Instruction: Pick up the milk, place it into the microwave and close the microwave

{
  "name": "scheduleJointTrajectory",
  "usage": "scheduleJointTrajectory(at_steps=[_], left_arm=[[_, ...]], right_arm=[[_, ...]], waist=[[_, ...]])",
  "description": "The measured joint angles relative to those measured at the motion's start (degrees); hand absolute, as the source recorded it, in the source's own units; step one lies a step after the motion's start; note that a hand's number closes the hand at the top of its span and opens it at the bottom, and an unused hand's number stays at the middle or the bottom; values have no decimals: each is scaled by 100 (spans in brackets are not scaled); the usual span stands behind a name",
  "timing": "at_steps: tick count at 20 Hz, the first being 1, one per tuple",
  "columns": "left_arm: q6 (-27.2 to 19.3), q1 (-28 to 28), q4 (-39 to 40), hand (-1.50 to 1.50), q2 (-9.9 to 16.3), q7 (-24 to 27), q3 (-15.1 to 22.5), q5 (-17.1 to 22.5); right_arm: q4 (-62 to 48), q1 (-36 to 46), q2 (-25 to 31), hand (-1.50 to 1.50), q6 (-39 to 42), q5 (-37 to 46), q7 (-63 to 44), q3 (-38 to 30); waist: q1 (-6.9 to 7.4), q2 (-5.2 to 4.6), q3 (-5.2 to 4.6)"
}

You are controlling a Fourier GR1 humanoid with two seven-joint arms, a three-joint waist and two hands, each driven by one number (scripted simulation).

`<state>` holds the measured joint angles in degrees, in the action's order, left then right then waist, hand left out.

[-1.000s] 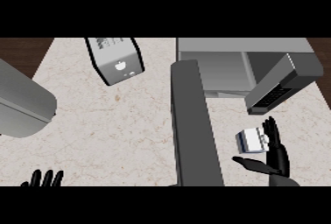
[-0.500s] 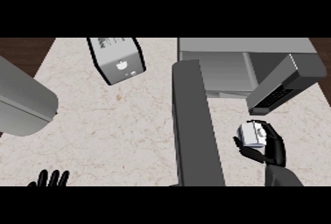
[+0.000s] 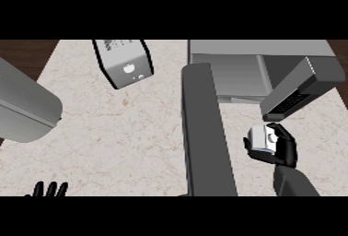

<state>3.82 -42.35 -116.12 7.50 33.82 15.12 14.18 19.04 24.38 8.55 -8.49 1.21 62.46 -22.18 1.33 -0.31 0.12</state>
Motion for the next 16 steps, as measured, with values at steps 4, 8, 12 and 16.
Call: scheduleJointTrajectory(at_steps=[4,8,12,16], left_arm=[[70,43,37,-150,57,20,-60,50],[96,-23,64,-150,53,90,-10,15],[146,-69,79,-150,85,110,-52,93],[112,10,3,-150,111,-10,-152,179]], right_arm=[[-137,339,-19,150,95,62,4,45],[-240,520,-6,150,196,92,3,72],[-90,477,-77,150,254,103,-6,145],[251,310,-179,150,290,108,-46,268]], waist=[[54,-22,6],[46,-16,4],[-14,7,-3],[-69,25,-8]])
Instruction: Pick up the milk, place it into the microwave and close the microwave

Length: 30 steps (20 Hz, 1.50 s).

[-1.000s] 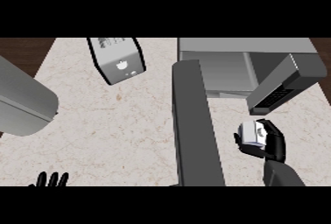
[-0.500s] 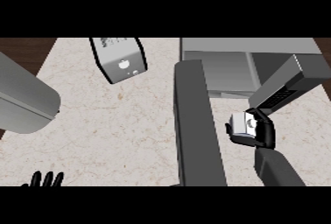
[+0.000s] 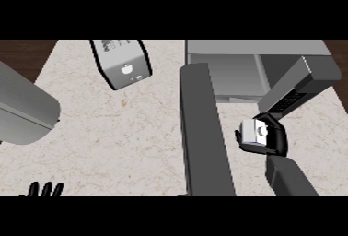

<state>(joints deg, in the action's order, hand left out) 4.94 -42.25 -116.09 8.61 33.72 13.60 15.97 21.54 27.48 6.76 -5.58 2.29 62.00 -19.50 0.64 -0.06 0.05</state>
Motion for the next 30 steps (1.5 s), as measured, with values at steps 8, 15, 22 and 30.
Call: scheduleJointTrajectory(at_steps=[8,15,22,30], left_arm=[[-51,-145,-9,-150,-76,-2,295,-185],[-90,-343,-122,-150,-80,146,345,-217],[-131,-412,-158,-150,-76,155,303,-120],[3,-294,64,-150,38,276,67,70]], right_arm=[[1947,-1127,-176,150,73,28,-618,560],[4120,-2328,-218,150,627,-173,-1630,1102],[5601,-2884,-568,150,930,-799,-2496,1659],[5691,-2245,-632,150,4,-466,-3066,2059]], waist=[[-126,49,-14],[-132,50,-15],[-86,33,-10],[-27,13,-6]])
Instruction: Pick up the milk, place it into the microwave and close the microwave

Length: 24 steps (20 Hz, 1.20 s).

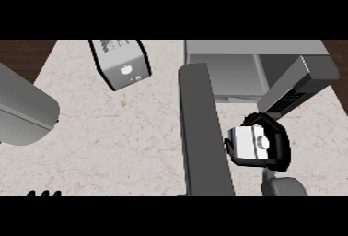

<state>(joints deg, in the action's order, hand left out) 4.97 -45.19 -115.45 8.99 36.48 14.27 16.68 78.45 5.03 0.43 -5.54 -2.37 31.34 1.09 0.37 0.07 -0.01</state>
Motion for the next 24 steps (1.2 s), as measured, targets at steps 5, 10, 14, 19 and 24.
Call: scheduleJointTrajectory(at_steps=[5,10,14,19,24], left_arm=[[40,-14,10,-150,33,5,-95,98],[128,-141,-89,-150,126,-39,-186,202],[155,-120,53,-150,81,68,-124,95],[251,41,130,-150,172,22,-314,231],[356,-22,71,-150,238,38,-326,257]], right_arm=[[-593,536,-30,150,-548,96,-62,241],[-1678,1353,-18,150,-1023,289,-79,26],[-2753,2058,-15,150,-1232,159,131,-236],[-4220,2981,82,150,-1301,13,618,-749],[-5322,3612,315,150,-1637,184,943,-986]], waist=[[25,-6,1],[64,-17,3],[95,-28,5],[175,-69,9],[271,-103,11]])
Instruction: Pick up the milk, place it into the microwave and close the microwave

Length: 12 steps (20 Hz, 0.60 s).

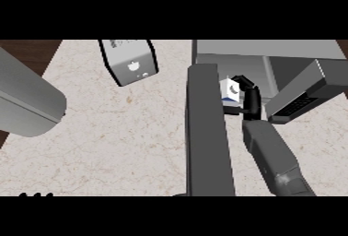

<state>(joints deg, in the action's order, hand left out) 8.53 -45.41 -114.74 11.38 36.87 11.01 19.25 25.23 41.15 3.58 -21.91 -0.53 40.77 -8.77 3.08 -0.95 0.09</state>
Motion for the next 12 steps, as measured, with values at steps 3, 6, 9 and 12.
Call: scheduleJointTrajectory(at_steps=[3,6,9,12], left_arm=[[17,73,47,-150,-10,13,-1,-14],[13,182,111,-150,-6,-40,-1,-36],[34,249,138,-150,-2,-56,6,-40],[108,215,147,-150,44,-20,-3,-30]], right_arm=[[-499,295,140,150,-232,101,76,-82],[-877,447,170,150,-366,201,259,-100],[-1150,620,348,150,-461,291,311,-113],[-1332,814,479,150,-677,400,337,-93]], waist=[[69,-36,5],[113,-69,8],[179,-104,13],[267,-127,15]])
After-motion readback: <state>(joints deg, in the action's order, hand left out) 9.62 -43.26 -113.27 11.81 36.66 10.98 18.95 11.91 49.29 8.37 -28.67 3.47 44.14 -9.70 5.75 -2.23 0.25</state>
